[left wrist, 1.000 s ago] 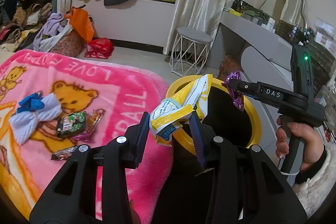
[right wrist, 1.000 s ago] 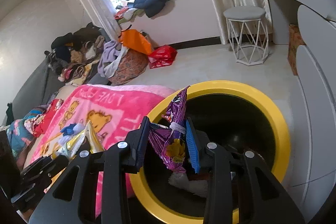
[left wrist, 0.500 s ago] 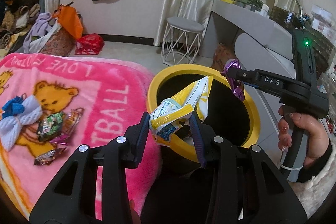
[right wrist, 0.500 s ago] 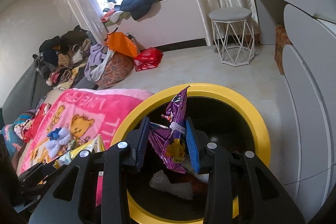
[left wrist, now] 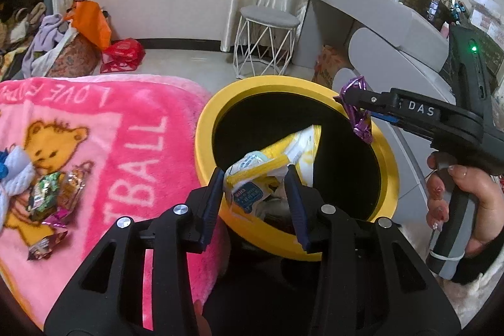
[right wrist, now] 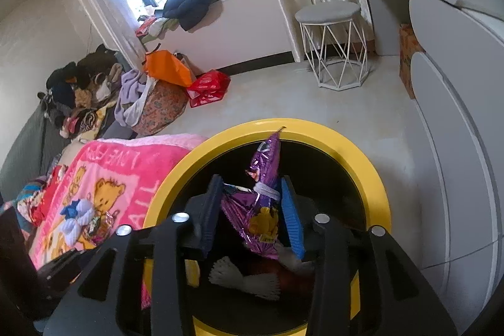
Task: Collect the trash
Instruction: 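Lower both wrappers into the bin and open both tools, then move both open tools back to the items on the blanket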
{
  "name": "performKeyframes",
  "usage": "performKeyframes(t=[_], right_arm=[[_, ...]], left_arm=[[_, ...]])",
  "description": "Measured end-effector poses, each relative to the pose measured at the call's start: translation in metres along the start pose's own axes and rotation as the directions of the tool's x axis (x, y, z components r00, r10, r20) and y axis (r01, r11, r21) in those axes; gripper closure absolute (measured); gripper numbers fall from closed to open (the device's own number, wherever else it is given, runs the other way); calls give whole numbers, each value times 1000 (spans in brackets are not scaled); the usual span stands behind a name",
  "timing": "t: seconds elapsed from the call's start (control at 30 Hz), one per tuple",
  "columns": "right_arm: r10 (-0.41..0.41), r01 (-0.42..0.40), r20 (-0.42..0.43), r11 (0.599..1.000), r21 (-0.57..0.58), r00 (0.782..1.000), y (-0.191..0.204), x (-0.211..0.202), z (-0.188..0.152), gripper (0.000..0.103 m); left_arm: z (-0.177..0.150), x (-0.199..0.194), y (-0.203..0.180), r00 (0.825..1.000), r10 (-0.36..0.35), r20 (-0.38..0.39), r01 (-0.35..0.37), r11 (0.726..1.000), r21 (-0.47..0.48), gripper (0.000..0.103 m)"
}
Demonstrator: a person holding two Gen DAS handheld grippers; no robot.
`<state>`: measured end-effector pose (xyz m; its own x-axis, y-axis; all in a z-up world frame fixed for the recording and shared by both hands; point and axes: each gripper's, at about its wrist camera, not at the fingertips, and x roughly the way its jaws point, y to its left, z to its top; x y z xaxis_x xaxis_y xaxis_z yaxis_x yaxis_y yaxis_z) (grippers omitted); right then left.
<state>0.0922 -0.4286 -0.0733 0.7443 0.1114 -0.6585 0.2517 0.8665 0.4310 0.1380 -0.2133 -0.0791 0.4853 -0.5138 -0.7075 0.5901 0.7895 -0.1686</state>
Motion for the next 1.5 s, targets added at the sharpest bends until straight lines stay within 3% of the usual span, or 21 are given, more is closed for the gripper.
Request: performKeyframes(t=[0.03,0.13,0.2,0.33,0.7,1.5], right_arm=[[7,-7,1,1000,10,1000,-1,0,0,53],[3,-3,7,1000,18,1000,-2,1,1,43],[-5,5,4,1000,12,1000,-1,2,1,41],[-10,10,7,1000,7,1000,1,1,0,33],[3,-1,17,997,-82,1000,28,-1,-5,22],[145,-129,29,942,-311,989,123,-18,-31,20]], left_arm=[[0,1,0,1000,-1,2,1,1000,-2,66],[-1,2,6,1000,-22,9,22,999,-39,34],[-2,1,9,1000,-24,19,25,998,-57,31],[-4,-7,14,999,-13,42,17,996,-88,11],[-13,-39,35,995,60,84,-46,986,-162,11],[-28,-112,95,954,230,192,-170,943,-285,11]])
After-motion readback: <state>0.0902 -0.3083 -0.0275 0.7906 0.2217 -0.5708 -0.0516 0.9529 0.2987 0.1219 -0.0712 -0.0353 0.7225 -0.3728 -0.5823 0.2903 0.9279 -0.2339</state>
